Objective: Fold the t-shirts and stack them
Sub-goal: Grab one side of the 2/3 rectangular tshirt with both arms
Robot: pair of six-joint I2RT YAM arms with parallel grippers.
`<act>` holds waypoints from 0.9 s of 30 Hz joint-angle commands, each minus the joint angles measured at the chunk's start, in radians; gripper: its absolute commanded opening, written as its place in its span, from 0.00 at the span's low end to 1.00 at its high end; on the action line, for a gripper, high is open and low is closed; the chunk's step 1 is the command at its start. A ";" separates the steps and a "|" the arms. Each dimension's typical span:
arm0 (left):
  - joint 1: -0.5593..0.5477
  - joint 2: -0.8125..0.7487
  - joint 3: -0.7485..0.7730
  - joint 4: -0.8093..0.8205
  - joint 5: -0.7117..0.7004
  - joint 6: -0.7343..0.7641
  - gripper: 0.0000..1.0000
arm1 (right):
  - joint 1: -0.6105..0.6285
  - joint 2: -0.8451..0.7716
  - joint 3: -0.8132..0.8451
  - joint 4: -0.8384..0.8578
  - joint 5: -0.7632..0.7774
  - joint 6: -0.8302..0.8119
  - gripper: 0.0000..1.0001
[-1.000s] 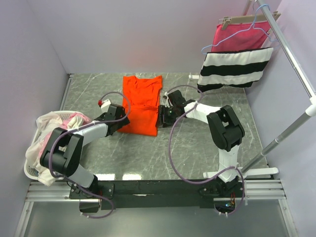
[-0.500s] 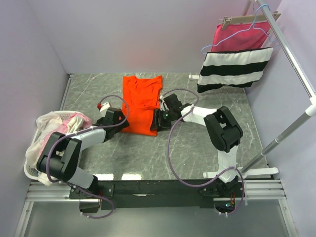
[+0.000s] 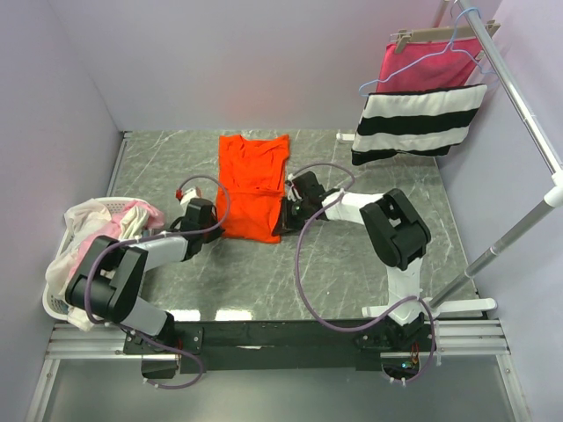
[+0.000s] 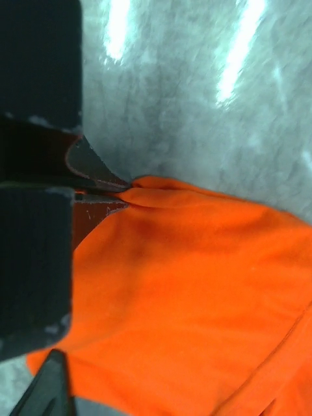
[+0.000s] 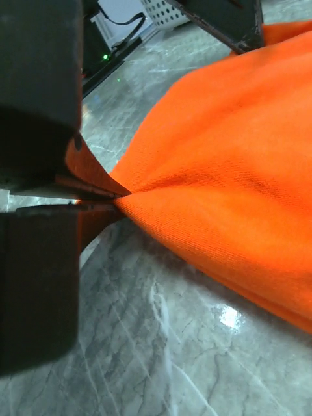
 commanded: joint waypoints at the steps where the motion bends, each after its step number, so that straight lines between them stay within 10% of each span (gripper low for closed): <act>1: -0.020 -0.038 -0.077 -0.046 0.127 -0.039 0.01 | 0.000 -0.037 -0.053 -0.052 0.066 -0.041 0.00; 21: -0.298 -0.476 -0.258 -0.445 0.064 -0.248 0.01 | -0.002 -0.399 -0.410 -0.224 0.223 -0.108 0.04; 24: -0.304 -0.497 -0.255 -0.460 0.058 -0.257 0.24 | 0.000 -0.429 -0.413 -0.241 0.235 -0.113 0.45; 27: -0.312 -0.507 -0.250 -0.480 0.038 -0.266 0.58 | -0.002 -0.489 -0.427 -0.253 0.258 -0.113 0.59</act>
